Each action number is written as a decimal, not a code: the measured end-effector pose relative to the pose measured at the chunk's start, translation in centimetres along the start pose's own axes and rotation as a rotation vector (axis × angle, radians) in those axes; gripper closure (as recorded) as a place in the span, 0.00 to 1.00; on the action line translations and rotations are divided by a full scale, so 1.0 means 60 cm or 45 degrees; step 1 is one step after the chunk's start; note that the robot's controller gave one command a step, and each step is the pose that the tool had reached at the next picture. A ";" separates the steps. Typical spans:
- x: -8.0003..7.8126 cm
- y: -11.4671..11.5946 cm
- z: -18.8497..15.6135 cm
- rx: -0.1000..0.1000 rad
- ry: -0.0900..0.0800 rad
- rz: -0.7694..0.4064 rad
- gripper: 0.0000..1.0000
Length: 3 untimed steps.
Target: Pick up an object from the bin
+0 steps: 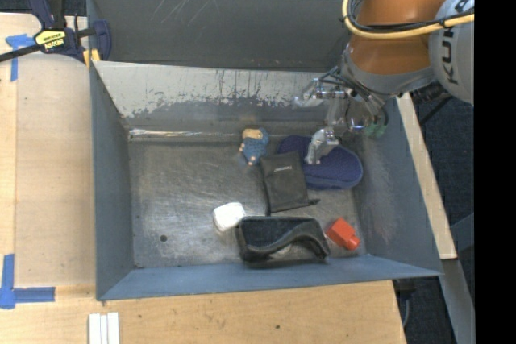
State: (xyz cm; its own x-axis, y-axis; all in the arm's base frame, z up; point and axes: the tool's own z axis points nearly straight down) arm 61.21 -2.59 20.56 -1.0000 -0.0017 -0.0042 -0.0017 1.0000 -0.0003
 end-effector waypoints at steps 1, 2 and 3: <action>-0.004 -0.005 0.187 -0.001 0.010 -0.036 0.00; -0.007 -0.005 0.179 -0.001 0.001 -0.037 1.00; -0.031 0.027 -0.014 0.000 -0.012 -0.068 1.00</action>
Offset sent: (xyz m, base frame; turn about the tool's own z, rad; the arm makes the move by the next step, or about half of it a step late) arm 0.0038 -0.0039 -0.1080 -0.0284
